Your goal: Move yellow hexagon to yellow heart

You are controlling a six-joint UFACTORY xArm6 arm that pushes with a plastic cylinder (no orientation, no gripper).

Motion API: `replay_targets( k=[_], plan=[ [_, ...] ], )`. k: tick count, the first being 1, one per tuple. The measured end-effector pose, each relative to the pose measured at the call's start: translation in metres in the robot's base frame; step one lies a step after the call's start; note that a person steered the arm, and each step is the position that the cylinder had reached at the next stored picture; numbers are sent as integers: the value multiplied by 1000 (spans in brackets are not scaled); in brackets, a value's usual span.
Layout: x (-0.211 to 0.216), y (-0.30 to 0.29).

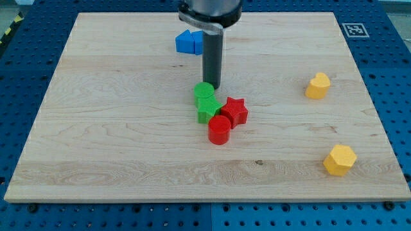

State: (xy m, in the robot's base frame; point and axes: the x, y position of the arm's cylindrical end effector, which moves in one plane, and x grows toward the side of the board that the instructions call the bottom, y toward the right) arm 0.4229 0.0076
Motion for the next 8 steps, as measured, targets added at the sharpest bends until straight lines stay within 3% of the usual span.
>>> replay_targets(
  k=[2, 5, 7, 8],
  plan=[
    [-9, 37],
    [35, 136],
    [46, 136],
    [79, 136]
  ],
)
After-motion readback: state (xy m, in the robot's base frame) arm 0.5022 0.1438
